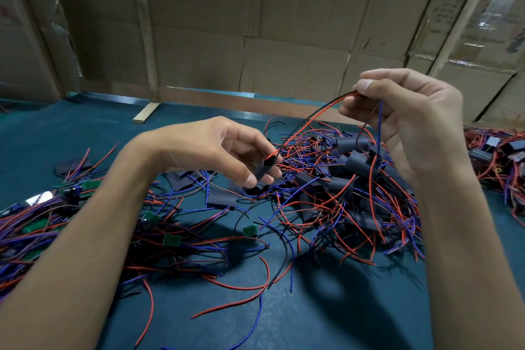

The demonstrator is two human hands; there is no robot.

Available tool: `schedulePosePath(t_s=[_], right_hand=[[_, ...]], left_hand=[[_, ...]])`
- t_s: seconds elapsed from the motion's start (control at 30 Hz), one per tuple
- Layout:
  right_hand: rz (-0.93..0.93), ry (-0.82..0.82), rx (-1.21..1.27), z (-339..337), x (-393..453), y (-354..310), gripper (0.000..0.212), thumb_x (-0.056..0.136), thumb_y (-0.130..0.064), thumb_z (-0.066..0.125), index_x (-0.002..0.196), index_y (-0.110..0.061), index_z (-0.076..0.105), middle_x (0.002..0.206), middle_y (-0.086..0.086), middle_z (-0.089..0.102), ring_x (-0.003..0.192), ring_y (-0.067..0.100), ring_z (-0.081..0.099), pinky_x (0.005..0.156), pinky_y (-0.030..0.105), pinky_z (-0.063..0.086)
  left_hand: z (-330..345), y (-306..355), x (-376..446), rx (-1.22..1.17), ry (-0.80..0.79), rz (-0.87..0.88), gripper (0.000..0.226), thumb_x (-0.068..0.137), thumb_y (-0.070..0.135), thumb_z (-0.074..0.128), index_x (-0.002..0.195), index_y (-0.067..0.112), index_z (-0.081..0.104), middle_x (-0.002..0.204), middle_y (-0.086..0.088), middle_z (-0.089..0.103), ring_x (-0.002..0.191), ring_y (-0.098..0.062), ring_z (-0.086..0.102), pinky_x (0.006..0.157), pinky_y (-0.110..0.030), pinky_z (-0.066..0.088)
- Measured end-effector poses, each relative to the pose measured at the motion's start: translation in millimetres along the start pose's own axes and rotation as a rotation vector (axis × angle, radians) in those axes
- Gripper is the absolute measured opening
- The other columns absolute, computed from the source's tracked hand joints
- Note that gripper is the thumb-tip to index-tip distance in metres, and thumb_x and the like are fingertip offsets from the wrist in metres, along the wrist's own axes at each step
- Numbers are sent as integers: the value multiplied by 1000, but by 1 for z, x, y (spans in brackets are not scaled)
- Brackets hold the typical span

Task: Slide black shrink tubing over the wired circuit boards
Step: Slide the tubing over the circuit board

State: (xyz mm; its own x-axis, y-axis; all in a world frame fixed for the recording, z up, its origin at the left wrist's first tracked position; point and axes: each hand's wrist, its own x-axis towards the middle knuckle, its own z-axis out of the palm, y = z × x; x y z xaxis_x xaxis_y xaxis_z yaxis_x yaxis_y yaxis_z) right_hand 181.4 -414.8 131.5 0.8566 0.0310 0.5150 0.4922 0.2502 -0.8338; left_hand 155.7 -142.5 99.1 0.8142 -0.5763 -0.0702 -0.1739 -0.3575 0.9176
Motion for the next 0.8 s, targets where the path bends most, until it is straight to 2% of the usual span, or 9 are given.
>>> schedulePosePath(t_s=[0.23,0.37,0.47,0.53,0.6,0.67,0.73,0.8], right_hand=[[-27,18,-63,-2,1,3,7,84,5,71,86,-1,73,67,11,69,66,32,71,72,40,59],[-23,31,-70,-3,1,4,6,83,3,72,85,-2,74,67,13,69,67,33,71,72,41,59],[-28,27,-70,-2,0,5,5,83,2,73,87,-1,74,69,14,70,69,35,72,72,42,59],[-29,10,-93,-2,-2,3,6,82,-1,75,88,-2,74,69,14,70,65,33,71,66,39,59],[-29,-61,-148,-2,-3,1,8,82,-2,77,89,-3,74,72,19,70,59,30,69,55,34,56],[-24,-172,-185,-4,-6,-1,12,81,-2,80,91,-2,73,83,24,73,60,28,69,50,31,54],[1,-282,-250,-5,-7,-2,19,79,-5,82,96,-1,75,88,22,76,65,26,71,56,31,58],[52,-387,-291,-4,-9,-2,27,76,-7,82,103,-4,77,93,20,77,74,27,75,70,30,61]], left_hand=[[2,3,-1,-10,-6,-5,47,81,-14,70,123,2,57,124,-18,70,119,-34,65,109,-65,40],[3,2,0,5,-16,-11,44,83,-18,67,121,3,58,122,-17,70,118,-31,66,109,-59,42],[4,2,1,31,-25,-9,44,83,-11,70,123,4,61,122,-15,71,120,-33,65,108,-59,43],[5,2,2,46,-11,-3,43,82,-2,72,124,7,62,121,-13,72,120,-38,63,106,-61,45],[5,3,3,52,27,8,43,84,3,74,125,8,63,120,-11,73,118,-39,64,104,-58,48],[4,3,5,60,95,34,42,85,1,75,124,9,63,117,-10,74,115,-40,65,104,-56,48],[4,6,6,74,182,76,40,85,1,76,122,10,65,113,-10,75,111,-43,67,101,-51,51],[5,11,7,130,286,126,40,83,3,78,120,13,67,108,-7,76,106,-36,71,98,-48,54]])
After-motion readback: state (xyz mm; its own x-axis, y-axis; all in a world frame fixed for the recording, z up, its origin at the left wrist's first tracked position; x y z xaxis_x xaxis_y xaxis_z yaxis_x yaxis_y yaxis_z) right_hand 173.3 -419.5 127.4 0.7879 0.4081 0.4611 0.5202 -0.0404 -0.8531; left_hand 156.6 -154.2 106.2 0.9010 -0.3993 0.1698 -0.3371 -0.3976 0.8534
